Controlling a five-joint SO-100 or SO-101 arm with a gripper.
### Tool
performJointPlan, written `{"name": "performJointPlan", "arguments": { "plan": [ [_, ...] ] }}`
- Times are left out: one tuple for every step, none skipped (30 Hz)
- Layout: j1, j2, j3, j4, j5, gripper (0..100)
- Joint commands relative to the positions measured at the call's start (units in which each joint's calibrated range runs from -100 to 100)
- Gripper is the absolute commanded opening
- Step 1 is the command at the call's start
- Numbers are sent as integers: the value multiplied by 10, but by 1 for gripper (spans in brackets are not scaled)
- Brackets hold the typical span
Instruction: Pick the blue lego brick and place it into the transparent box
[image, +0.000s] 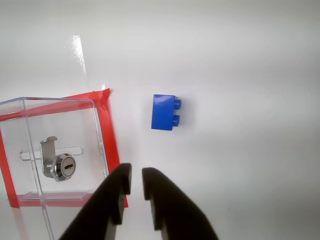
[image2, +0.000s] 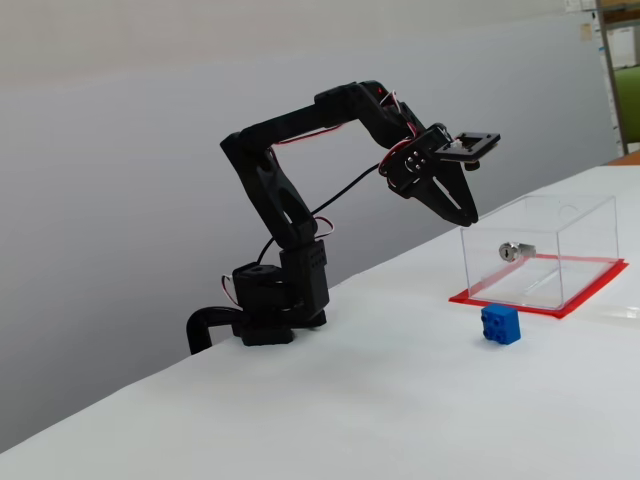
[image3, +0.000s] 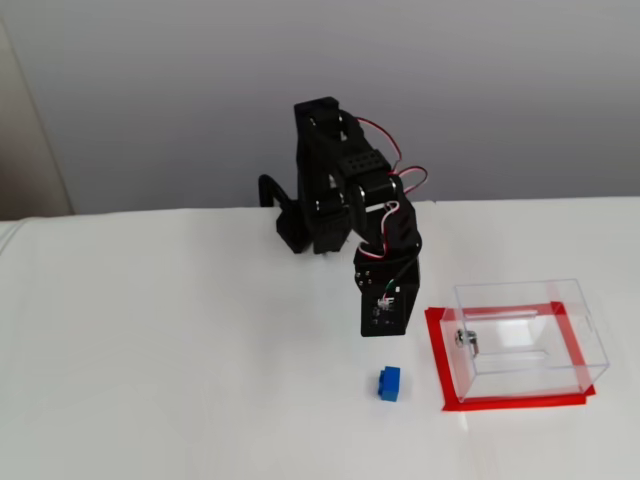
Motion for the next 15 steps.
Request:
{"name": "performJointPlan", "arguments": {
  "plan": [
    [22, 26, -80, 18, -17, 3],
    [25, 37, -92, 24, -18, 3],
    [27, 45, -102, 27, -19, 4],
    [27, 53, -112, 29, -19, 6],
    [28, 60, -120, 29, -21, 9],
    [32, 69, -126, 29, -24, 13],
    [34, 76, -132, 29, -26, 16],
    [36, 84, -138, 29, -28, 17],
    [36, 91, -143, 29, -28, 19],
    [37, 99, -146, 29, -28, 19],
    [37, 107, -151, 30, -28, 19],
    [37, 116, -155, 31, -28, 19],
    [35, 123, -157, 31, -31, 20],
    [34, 132, -160, 31, -34, 20],
    [33, 140, -161, 31, -36, 20]
  ]
}}
